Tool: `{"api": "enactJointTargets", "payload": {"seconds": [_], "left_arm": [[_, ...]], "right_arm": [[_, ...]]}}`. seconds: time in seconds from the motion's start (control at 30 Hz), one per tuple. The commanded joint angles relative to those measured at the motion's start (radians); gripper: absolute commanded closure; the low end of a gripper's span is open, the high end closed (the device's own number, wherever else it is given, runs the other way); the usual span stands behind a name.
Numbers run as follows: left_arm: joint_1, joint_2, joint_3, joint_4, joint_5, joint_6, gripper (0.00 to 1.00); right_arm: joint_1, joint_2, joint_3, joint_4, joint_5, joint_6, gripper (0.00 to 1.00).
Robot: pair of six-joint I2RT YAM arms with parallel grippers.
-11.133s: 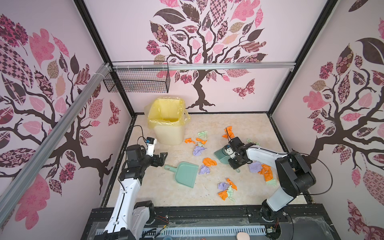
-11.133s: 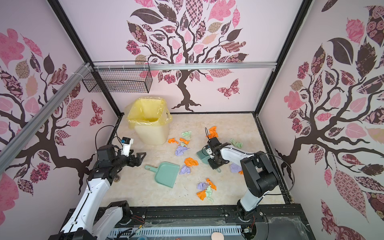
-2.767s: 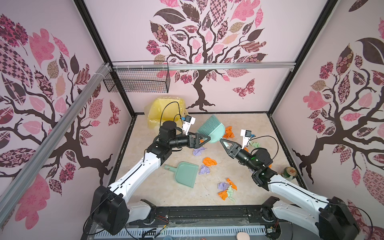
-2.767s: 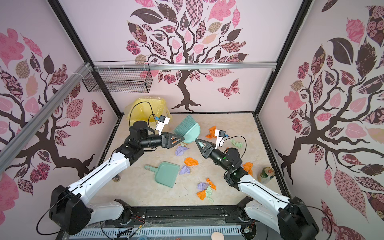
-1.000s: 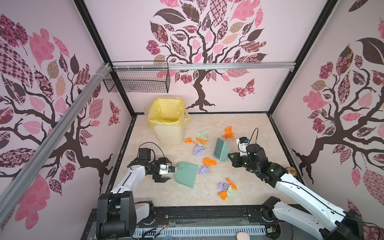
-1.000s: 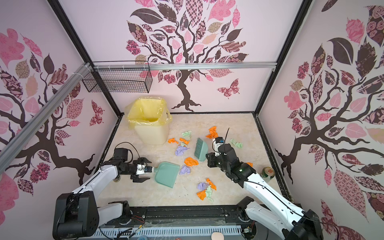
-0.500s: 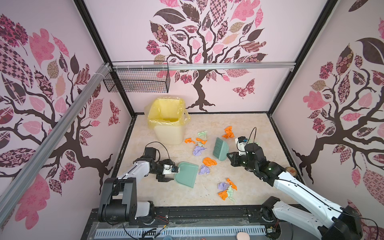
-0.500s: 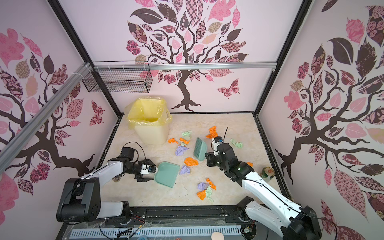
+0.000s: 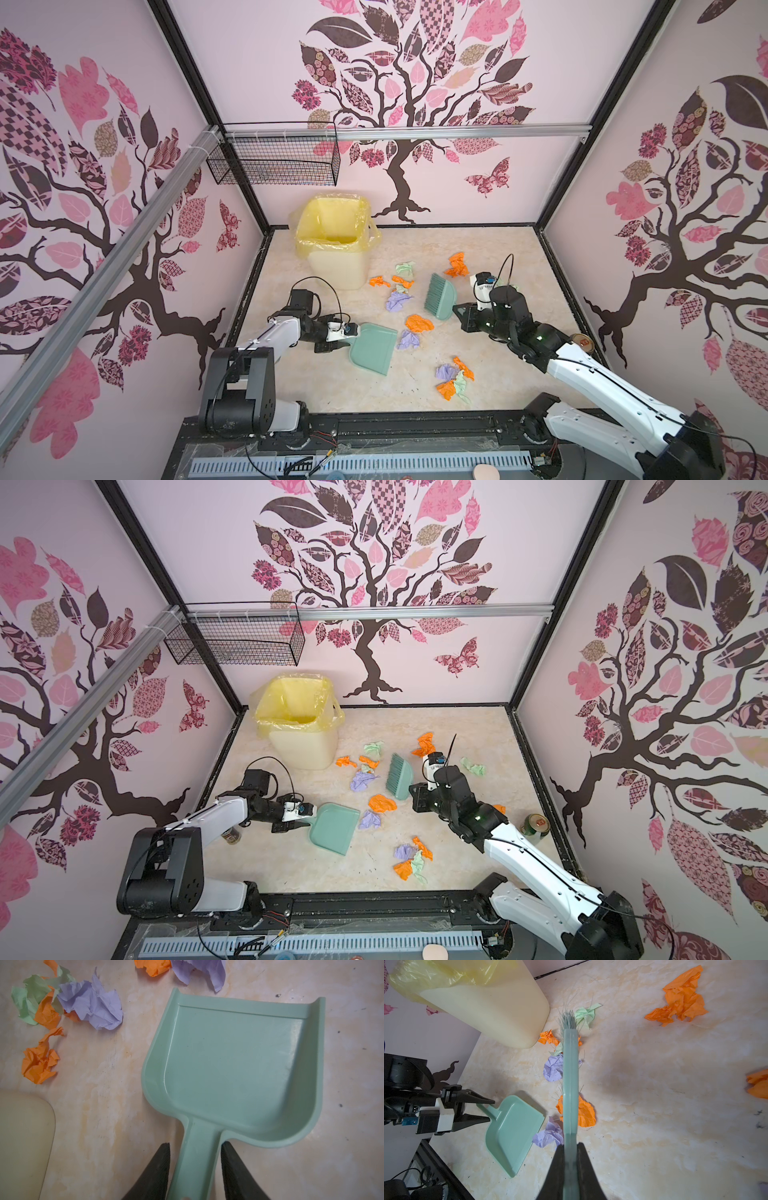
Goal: Sweep away the paper scraps from the table
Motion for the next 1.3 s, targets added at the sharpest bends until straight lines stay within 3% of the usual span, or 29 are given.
{"api": "enactJointTargets", "payload": {"seconds": [0.0, 0.07, 0.2, 0.4, 0.8, 1.27], "left_arm": [[0.000, -0.014, -0.003, -0.021, 0.000, -0.009, 0.61], [0.003, -0.031, -0.020, -0.020, 0.000, -0.006, 0.61], [0.002, -0.034, -0.032, -0.011, -0.011, -0.004, 0.50], [-0.004, 0.063, 0.040, -0.065, -0.058, -0.006, 0.41], [-0.017, 0.051, 0.086, -0.102, -0.019, -0.028, 0.42], [-0.046, 0.053, 0.103, -0.104, -0.014, -0.081, 0.78]], "right_arm": [[-0.003, -0.015, 0.004, 0.013, -0.002, 0.007, 1.00], [-0.002, -0.017, 0.001, 0.016, -0.006, 0.011, 1.00], [-0.003, -0.013, 0.000, 0.025, -0.016, 0.014, 1.00], [-0.003, -0.009, 0.012, 0.022, -0.017, 0.009, 1.00], [-0.003, 0.019, -0.004, 0.044, -0.009, 0.001, 1.00], [-0.003, 0.005, -0.010, 0.042, -0.016, 0.009, 1.00]]}}
